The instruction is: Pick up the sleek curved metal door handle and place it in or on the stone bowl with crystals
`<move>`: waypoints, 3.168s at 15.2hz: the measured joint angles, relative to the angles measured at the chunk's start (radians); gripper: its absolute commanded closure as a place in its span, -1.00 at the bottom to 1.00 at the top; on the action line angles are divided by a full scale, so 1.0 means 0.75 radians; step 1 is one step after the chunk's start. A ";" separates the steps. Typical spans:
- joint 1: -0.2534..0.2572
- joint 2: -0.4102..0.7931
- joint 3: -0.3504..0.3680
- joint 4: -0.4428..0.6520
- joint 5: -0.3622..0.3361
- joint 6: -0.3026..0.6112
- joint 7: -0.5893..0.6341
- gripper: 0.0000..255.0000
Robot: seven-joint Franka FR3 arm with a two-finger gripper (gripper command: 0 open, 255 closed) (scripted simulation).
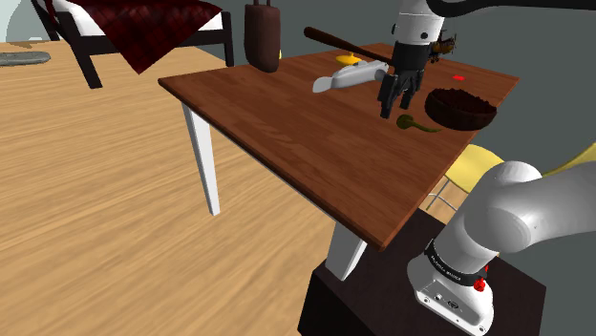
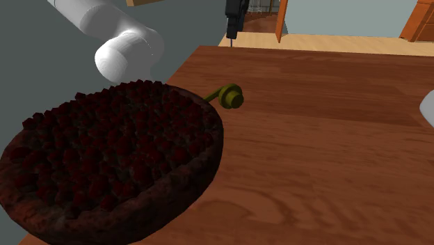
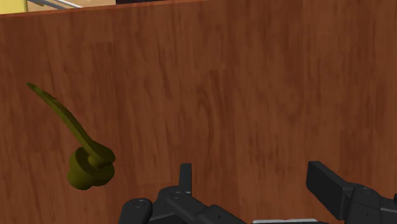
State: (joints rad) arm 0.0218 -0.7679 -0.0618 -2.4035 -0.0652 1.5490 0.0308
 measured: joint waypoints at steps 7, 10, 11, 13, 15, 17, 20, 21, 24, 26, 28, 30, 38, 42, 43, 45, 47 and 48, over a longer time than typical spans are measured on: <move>-0.061 0.087 -0.190 0.026 -0.050 0.040 -0.157 -1.00; -0.091 0.169 -0.310 0.058 -0.072 0.073 -0.259 -1.00; -0.096 0.199 -0.341 0.079 -0.071 0.075 -0.286 -1.00; -0.115 0.253 -0.421 0.098 -0.080 0.096 -0.357 -1.00; -0.123 0.297 -0.472 0.113 -0.080 0.114 -0.403 -1.00; -0.127 0.303 -0.485 0.086 -0.083 0.143 -0.412 -1.00; -0.131 0.304 -0.494 0.040 -0.088 0.189 -0.416 -1.00; -0.132 0.302 -0.496 0.018 -0.090 0.209 -0.415 -1.00; -0.133 0.300 -0.497 -0.007 -0.092 0.232 -0.413 -1.00; -0.134 0.299 -0.498 -0.011 -0.093 0.235 -0.414 -1.00; -0.134 0.298 -0.498 -0.012 -0.094 0.236 -0.414 -1.00; -0.134 0.298 -0.498 -0.012 -0.094 0.236 -0.414 1.00; -0.135 0.298 -0.498 -0.012 -0.094 0.236 -0.414 1.00; -0.132 0.292 -0.489 0.020 -0.089 0.197 -0.409 1.00; -0.132 0.292 -0.488 0.037 -0.088 0.181 -0.410 1.00; -0.131 0.286 -0.481 0.064 -0.085 0.147 -0.407 1.00; -0.129 0.284 -0.476 0.099 -0.082 0.111 -0.406 1.00; -0.129 0.281 -0.474 0.114 -0.081 0.093 -0.406 1.00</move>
State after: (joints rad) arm -0.0751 -0.5572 -0.4173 -2.3181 -0.1258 1.6190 -0.2733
